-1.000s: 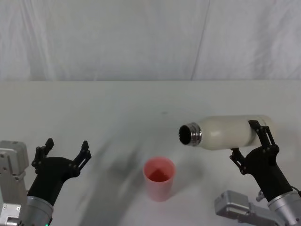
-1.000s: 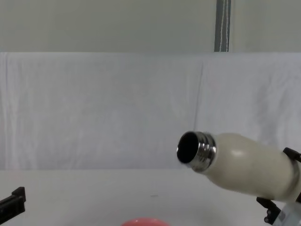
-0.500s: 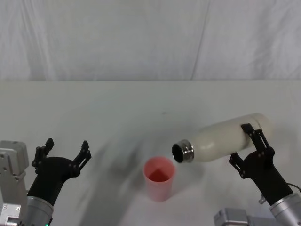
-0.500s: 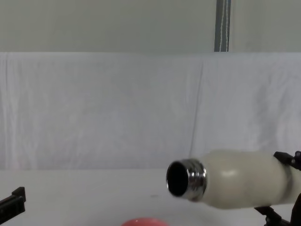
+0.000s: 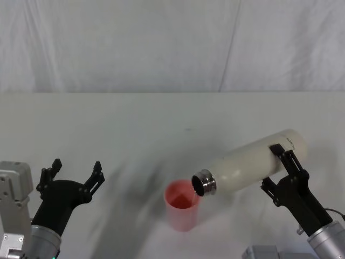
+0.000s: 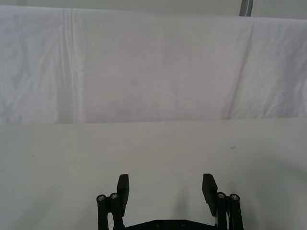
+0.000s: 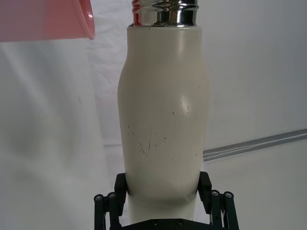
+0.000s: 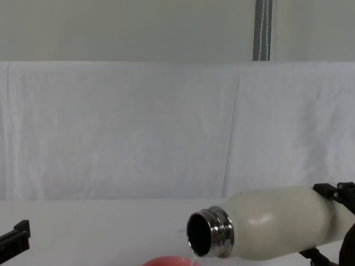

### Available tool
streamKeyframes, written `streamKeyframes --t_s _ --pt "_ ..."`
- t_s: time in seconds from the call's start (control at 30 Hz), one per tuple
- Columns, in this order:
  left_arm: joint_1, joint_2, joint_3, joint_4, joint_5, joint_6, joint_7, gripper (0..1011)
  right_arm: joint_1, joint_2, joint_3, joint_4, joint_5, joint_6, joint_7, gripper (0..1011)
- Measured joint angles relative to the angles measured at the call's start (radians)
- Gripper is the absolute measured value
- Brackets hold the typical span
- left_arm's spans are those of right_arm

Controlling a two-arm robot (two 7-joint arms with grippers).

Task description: Grasp the thermos with one hand and pour water into the cup lid.

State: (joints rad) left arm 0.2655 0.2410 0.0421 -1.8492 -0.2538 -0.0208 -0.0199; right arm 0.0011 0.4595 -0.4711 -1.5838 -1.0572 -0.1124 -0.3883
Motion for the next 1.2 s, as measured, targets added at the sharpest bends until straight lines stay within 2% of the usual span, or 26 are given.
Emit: streamKeyframes --t_s 0.23,0.37,0.5,1.2 --pt "0.000 0.000 0.000 0.000 0.000 0.000 0.000 1001 0.007 0.003 -0.009 -0.006 0.002 0.019 0.002 935" --pt "0.000 0.000 0.000 0.000 0.000 0.000 0.000 1001 0.006 -0.009 -0.002 -0.015 0.044 0.026 0.040 935" --pt "0.000 0.000 0.000 0.000 0.000 0.000 0.000 1001 0.006 -0.018 0.000 -0.017 0.063 0.025 0.055 935" --pt "0.000 0.000 0.000 0.000 0.000 0.000 0.000 1001 0.035 -0.021 -0.024 0.006 0.034 0.025 0.049 935"
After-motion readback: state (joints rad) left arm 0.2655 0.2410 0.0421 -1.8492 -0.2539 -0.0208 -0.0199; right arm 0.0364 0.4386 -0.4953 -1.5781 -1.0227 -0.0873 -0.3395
